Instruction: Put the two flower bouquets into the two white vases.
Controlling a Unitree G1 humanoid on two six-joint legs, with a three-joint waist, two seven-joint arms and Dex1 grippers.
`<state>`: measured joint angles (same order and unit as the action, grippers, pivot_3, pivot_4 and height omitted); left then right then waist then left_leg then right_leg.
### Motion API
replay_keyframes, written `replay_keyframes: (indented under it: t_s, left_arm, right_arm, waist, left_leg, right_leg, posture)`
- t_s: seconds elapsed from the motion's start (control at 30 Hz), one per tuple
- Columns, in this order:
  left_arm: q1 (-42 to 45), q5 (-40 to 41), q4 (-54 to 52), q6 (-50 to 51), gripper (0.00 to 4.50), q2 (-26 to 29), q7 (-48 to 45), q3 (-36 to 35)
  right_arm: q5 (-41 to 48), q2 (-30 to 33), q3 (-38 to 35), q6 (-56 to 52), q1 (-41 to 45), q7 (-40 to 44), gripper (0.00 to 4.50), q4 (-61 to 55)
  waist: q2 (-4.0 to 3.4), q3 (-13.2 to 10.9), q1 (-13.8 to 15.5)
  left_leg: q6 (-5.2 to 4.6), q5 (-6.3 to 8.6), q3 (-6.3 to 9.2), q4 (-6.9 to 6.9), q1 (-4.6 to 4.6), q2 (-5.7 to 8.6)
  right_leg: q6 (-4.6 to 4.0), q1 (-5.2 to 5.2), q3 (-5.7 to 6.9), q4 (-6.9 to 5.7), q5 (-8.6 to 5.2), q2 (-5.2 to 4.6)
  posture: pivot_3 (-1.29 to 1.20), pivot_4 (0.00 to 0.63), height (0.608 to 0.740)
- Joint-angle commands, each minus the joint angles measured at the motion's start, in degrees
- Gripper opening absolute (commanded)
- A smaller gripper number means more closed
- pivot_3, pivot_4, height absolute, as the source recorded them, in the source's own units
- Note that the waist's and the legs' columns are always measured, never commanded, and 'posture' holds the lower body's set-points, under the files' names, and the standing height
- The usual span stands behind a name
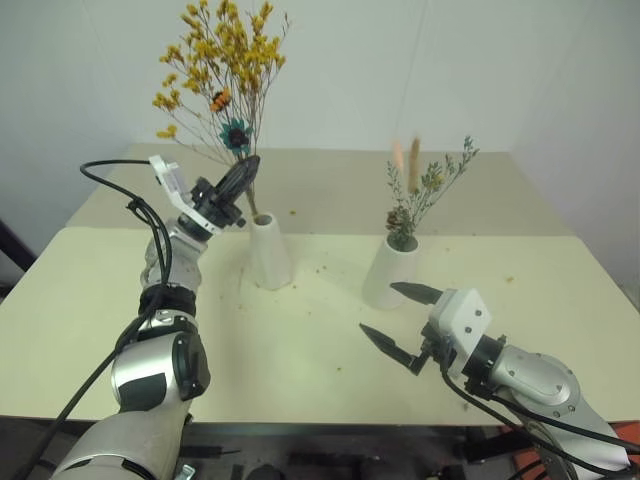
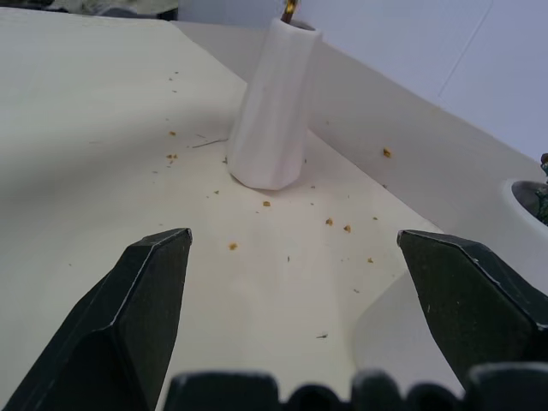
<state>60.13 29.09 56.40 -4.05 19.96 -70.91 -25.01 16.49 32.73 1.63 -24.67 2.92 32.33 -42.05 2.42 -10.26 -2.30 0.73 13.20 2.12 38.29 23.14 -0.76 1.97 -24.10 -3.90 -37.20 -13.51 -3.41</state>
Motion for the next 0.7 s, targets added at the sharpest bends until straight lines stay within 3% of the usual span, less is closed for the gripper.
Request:
replay_keyframes:
  t_s: [0.03, 0.23, 0.33, 0.7]
  left_arm:
    - [-1.5, -0.7, -3.0, -2.7, 0.03, -0.7, -0.2, 1.5]
    - [-3.4, 0.4, -6.0, -2.5, 0.03, -1.2, 0.7, 2.2]
    - [-4.0, 1.4, -7.6, -1.7, 0.70, -1.2, 0.4, 2.1]
    - [-9.3, 1.7, -18.4, 5.0, 4.21, 3.1, 1.0, 4.6]
  right_arm:
    - [-0.5, -0.2, -0.2, 2.5, -0.4, 0.2, 4.50, -0.6]
    - [-0.9, -0.1, -0.3, 3.5, -0.8, 0.5, 4.50, -0.4]
    - [-0.9, 0.1, -0.4, 4.0, -0.8, 0.8, 4.50, 0.0]
    - [-1.3, -0.1, -0.4, 4.9, 0.2, 1.8, 4.50, 1.7]
  waist:
    - [0.00, 0.0, 0.1]
    - [0.00, 0.0, 0.0]
    - [0.00, 0.0, 0.0]
    - [-0.01, 0.0, -0.2]
  left_leg:
    - [0.00, 0.00, 0.01, 0.01, 0.01, 0.00]
    - [0.00, 0.00, 0.01, 0.02, 0.01, 0.00]
    - [0.00, 0.00, 0.01, 0.02, 0.01, 0.00]
    - [0.00, 0.00, 0.02, 0.03, -0.03, -0.02]
  right_leg:
    - [0.00, -0.01, 0.00, 0.00, 0.00, 0.00]
    - [0.00, -0.01, 0.00, 0.00, 0.00, 0.00]
    - [0.00, -0.01, 0.00, -0.01, 0.00, 0.00]
    - [-0.01, 0.01, -0.01, -0.04, 0.00, 0.02]
  posture:
    - [0.00, 0.150, 0.740]
    - [0.00, 0.150, 0.740]
    - [0.00, 0.150, 0.740]
    - [0.00, 0.150, 0.740]
